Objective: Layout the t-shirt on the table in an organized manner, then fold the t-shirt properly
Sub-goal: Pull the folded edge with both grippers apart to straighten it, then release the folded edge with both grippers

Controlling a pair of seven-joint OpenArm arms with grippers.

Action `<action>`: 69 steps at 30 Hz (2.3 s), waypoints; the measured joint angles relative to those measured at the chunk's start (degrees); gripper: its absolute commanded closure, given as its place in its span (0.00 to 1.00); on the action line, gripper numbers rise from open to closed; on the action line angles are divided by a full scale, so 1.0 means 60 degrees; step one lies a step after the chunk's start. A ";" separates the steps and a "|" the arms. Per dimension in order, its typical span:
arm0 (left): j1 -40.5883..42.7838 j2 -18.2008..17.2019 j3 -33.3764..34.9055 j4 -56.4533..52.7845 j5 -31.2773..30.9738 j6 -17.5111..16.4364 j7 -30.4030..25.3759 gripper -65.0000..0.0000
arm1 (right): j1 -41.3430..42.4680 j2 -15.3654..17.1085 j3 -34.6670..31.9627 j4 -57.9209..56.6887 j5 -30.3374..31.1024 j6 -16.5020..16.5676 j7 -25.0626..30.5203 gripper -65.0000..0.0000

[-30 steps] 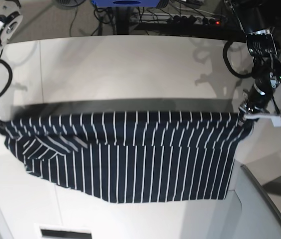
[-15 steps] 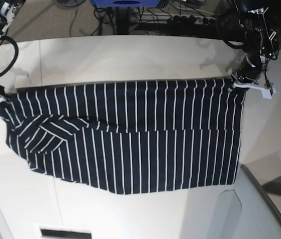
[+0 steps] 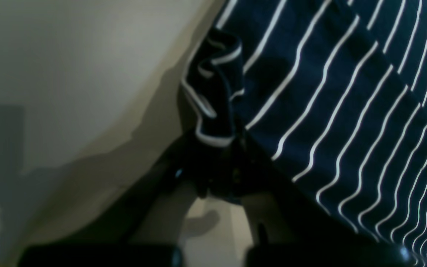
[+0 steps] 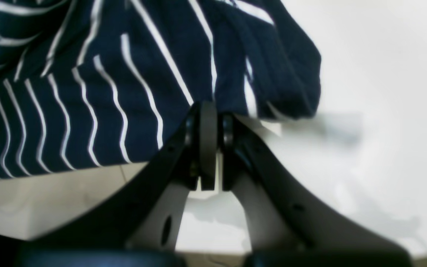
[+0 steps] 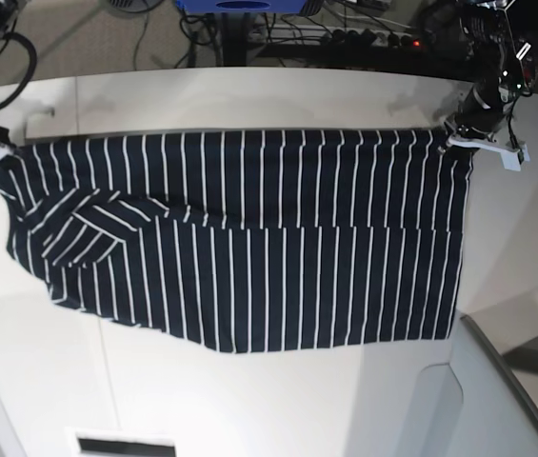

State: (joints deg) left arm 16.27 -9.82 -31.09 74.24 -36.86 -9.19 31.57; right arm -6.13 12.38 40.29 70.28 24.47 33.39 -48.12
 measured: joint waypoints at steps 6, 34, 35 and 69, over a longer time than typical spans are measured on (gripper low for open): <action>0.0448 0.0004 0.0000 0.0765 0.0925 0.0040 -0.0047 1.00 | -0.0605 -0.0546 -0.0011 0.0903 -0.0040 0.0011 -0.0040 0.99; 0.1599 0.0550 -0.0036 0.1246 0.1213 0.0033 -0.0182 1.00 | -0.1632 -0.0568 0.0423 0.0911 -0.0036 0.0007 0.0087 0.99; 0.1603 0.0546 -0.0036 0.1253 0.1213 0.0029 -0.0178 1.00 | -0.1636 -0.0557 0.0517 0.0911 -0.0040 0.0007 0.0076 0.99; 0.2160 0.0645 -0.0211 0.2779 0.1271 0.0098 -0.0051 0.05 | -0.1632 -0.0605 0.1228 0.1096 -0.0084 -0.0007 0.0047 0.34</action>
State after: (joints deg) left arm 29.23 -5.96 -32.36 90.91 -29.23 -8.60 31.27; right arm -15.92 8.75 47.66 76.86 23.97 33.34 -47.83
